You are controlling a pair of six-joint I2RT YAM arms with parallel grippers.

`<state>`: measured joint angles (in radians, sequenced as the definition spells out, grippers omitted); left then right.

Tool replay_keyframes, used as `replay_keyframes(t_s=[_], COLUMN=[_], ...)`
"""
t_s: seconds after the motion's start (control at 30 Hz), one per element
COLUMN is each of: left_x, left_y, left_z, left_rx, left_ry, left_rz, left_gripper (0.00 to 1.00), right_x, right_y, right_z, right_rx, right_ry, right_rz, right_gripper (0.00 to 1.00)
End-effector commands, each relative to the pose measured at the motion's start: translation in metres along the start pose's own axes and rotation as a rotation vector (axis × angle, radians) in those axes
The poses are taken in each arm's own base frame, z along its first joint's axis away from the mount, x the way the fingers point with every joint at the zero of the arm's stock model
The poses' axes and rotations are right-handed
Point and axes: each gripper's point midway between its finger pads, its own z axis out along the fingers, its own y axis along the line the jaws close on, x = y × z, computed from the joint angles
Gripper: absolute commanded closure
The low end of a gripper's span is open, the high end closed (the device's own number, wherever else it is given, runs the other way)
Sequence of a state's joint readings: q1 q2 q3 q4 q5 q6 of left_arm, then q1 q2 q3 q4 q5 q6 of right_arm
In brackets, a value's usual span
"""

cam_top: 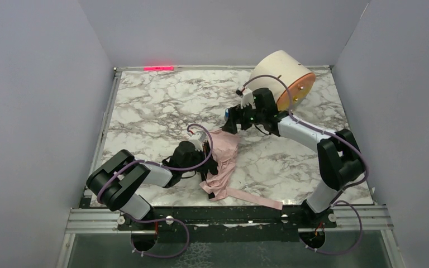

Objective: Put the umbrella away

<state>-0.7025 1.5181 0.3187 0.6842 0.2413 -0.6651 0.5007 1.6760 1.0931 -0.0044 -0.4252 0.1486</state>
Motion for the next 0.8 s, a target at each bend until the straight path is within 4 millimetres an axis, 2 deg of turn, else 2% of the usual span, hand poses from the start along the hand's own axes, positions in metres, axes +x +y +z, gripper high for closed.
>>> replay_keyframes(t_s=[0.0,0.07,0.17,0.33,0.6,0.77], left_x=[0.058,0.058,0.058,0.057,0.057,0.058], left_y=[0.036,0.036,0.036,0.034,0.034,0.033], left_z=[-0.013,-0.013,-0.013,-0.012,-0.011,-0.008], left_rx=[-0.13,-0.129,-0.13,-0.122,-0.119,-0.114], left_ry=[0.194,0.193,0.193,0.192,0.195,0.207], left_rz=[-0.022,-0.022,-0.021,-0.016,-0.011,-0.008], left_gripper=[1.0,1.0,1.0,1.0,1.0,1.0], right_x=[0.048,0.051,0.054,0.076,0.108,0.128], right_y=[0.01,0.016,0.012,0.024,0.027,0.038], right_z=[-0.001,-0.003,0.001,0.005,0.001,0.006], right_rx=[-0.16,-0.23,-0.24,-0.383,-0.406,-0.429], right_ry=[0.158,0.168,0.188,0.288,0.354,0.414], right_rz=[0.04,0.041,0.033,0.04,0.034,-0.026], right_gripper=[0.09,0.05,0.04,0.0,0.03,0.06])
